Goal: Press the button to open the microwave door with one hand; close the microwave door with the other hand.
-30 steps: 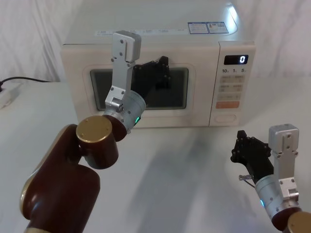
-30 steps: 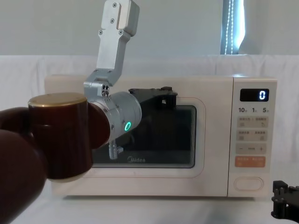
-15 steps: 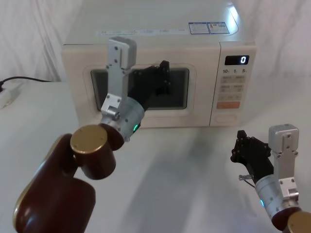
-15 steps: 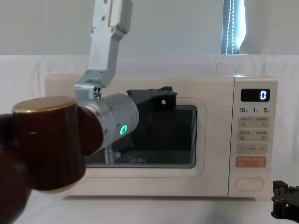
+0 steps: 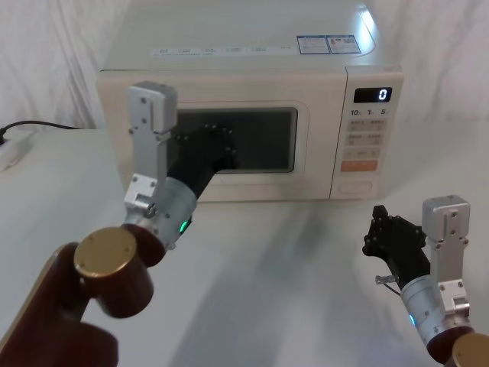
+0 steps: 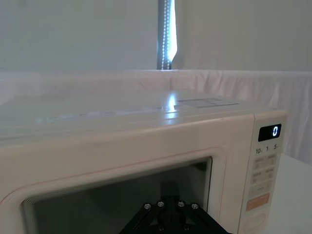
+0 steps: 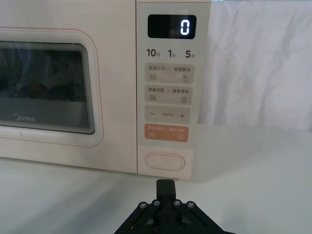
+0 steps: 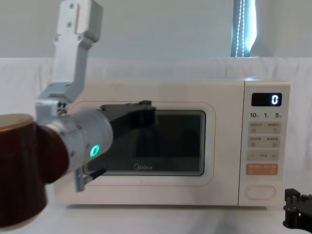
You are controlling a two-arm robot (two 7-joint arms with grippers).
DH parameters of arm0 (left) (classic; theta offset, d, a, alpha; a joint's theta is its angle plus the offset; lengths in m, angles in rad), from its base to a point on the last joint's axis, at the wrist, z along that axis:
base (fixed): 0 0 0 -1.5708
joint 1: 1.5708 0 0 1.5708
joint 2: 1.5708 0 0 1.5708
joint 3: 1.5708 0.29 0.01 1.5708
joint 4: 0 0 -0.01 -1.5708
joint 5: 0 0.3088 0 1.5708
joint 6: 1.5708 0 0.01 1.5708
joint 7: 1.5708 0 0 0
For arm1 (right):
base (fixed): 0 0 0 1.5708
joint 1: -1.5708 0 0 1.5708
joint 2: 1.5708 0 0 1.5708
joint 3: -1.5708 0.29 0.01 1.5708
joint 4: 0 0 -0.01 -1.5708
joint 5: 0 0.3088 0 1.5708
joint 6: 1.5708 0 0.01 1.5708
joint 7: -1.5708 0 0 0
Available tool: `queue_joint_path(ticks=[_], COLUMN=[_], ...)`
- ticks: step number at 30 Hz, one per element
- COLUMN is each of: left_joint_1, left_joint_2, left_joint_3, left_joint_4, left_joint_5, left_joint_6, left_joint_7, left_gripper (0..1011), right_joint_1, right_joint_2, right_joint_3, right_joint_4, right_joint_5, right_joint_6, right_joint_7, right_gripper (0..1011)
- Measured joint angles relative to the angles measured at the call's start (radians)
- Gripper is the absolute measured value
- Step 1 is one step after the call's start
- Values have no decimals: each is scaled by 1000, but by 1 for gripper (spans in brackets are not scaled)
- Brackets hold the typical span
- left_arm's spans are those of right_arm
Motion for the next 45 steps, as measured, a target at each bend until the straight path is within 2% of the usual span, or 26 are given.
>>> queue_joint_path(ticks=[5,9,16,17,18,19,20,33,45], left_joint_1=[55,122,220,220,248,248,277,360,367], left_joint_2=[14,23,26,26,24,24,18,-11,-36], left_joint_3=[-19,-37,-60,-60,-67,-67,-75,-106,-128], left_joint_4=[-61,-121,-198,-198,-217,-217,-235,-274,-251], left_joint_5=[-6,-7,17,17,24,24,33,65,85], left_joint_6=[6,0,-17,-17,-17,-17,-21,-21,0], left_joint_7=[15,38,80,80,91,91,102,131,140], left_gripper=[0,0,0,0,0,0,0,0,0], right_joint_1=[0,0,0,0,0,0,0,0,0], right_joint_2=[0,0,0,0,0,0,0,0,0], right_joint_3=[0,0,0,0,0,0,0,0,0], right_joint_4=[0,0,0,0,0,0,0,0,0], right_joint_5=[0,0,0,0,0,0,0,0,0], right_joint_6=[0,0,0,0,0,0,0,0,0], right_joint_7=[0,0,0,0,0,0,0,0,0], right_gripper=[0,0,0,0,0,0,0,0,0])
